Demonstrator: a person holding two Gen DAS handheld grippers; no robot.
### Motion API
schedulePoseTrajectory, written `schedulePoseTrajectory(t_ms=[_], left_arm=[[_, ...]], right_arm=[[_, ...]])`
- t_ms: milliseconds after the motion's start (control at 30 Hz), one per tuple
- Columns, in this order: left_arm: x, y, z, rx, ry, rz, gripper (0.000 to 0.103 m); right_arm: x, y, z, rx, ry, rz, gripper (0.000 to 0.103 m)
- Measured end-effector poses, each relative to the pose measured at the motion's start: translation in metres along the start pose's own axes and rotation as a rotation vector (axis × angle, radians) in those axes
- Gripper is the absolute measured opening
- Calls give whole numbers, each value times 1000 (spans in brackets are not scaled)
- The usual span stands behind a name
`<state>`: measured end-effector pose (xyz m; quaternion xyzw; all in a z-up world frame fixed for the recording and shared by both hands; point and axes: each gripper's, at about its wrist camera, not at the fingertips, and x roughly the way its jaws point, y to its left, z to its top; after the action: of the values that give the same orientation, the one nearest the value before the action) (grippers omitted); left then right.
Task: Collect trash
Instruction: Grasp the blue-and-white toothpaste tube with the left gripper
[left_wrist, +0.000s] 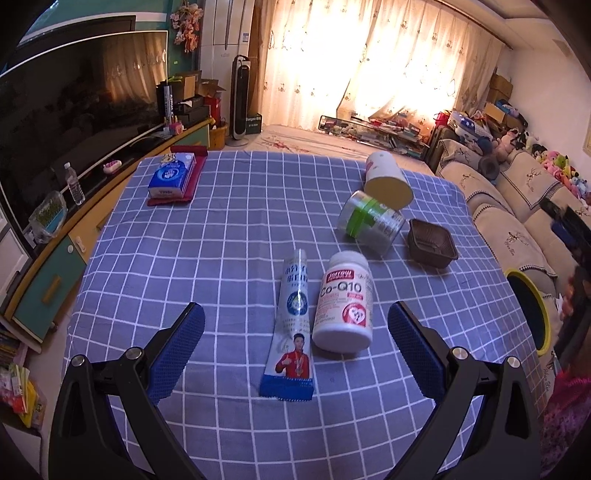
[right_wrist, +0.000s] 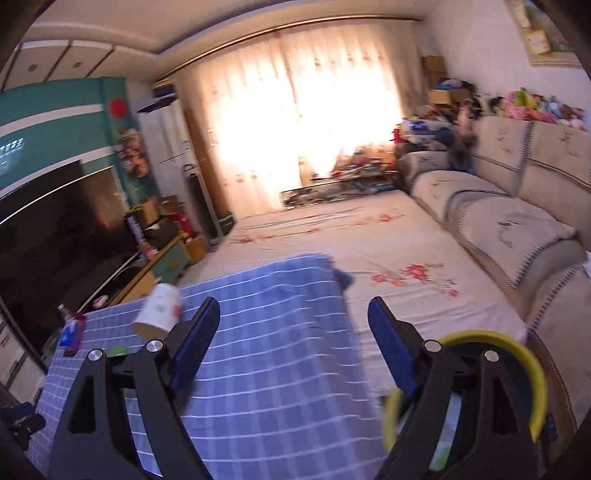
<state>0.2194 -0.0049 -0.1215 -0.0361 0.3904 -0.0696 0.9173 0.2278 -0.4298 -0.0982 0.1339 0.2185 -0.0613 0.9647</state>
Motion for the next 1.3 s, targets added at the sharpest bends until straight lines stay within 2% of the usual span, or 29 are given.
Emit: schedulePoseTrajectory(t_ms=[133, 200, 267, 400, 567, 633, 733, 1100, 1167, 1233, 1300], left_arm=[[9, 7, -7, 32, 38, -5, 98], [16, 10, -10, 52, 64, -13, 95], [23, 11, -14, 74, 92, -5, 90], [39, 10, -22, 131, 143, 28, 77], [56, 12, -23, 138, 183, 28, 60], [62, 13, -20, 135, 187, 30, 54], [69, 12, -15, 142, 187, 27, 50], [91, 8, 5, 175, 185, 37, 49], [93, 9, 7, 169, 179, 41, 43], [94, 11, 10, 160, 175, 46, 27], [91, 16, 11, 139, 171, 31, 25]], right_arm=[[24, 32, -23, -64, 80, 104, 78], [30, 43, -32, -107, 102, 98, 78], [33, 45, -36, -111, 116, 100, 78], [26, 42, -35, -86, 89, 103, 81], [26, 37, -34, -80, 87, 94, 81], [27, 37, -34, -81, 87, 95, 82], [27, 39, -35, -87, 87, 95, 82], [29, 40, -37, -91, 107, 105, 83], [30, 40, -37, -93, 109, 105, 83], [29, 40, -38, -92, 110, 108, 83], [29, 41, -37, -92, 110, 110, 83]])
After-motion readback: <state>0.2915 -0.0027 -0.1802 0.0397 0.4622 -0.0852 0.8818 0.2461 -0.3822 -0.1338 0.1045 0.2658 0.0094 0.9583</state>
